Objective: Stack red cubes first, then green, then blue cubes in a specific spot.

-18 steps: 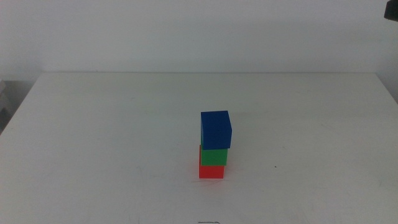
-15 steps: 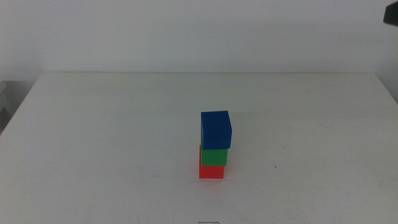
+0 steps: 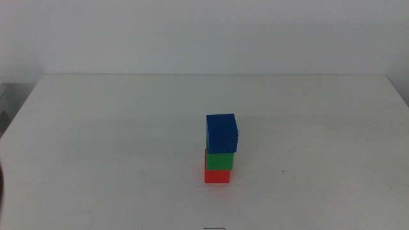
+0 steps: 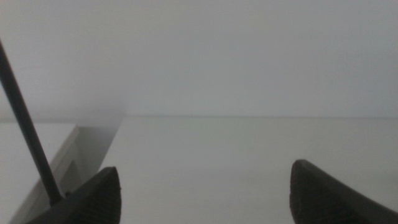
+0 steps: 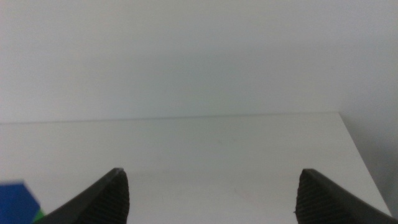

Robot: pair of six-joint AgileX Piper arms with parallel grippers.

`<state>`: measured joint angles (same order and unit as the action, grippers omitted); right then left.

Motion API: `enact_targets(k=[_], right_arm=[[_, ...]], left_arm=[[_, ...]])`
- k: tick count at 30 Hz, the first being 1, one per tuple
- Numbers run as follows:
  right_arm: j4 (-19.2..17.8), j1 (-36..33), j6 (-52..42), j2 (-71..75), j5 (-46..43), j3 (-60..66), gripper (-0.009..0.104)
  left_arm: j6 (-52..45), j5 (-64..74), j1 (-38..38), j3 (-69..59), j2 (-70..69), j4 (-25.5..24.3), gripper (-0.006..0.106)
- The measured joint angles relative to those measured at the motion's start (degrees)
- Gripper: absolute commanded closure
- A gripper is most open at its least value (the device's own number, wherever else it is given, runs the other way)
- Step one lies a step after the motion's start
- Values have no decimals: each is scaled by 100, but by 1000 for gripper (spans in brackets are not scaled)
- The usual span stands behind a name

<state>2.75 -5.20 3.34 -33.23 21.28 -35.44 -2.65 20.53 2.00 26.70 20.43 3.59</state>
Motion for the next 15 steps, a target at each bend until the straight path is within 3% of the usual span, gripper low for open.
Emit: enact_targets(k=[4, 8, 15], right_arm=[[-98, 0, 0, 1256, -13, 1137, 10], [-470, 0, 0, 2315, 6, 2121, 10], [-708, 0, 0, 3371, 14, 3061, 10]], left_arm=[[5, -1, 0, -699, -769, 25, 8], [11, -1, -5, -1386, -1423, 162, 8], [11, -7, -60, -2443, -2091, 317, 8]])
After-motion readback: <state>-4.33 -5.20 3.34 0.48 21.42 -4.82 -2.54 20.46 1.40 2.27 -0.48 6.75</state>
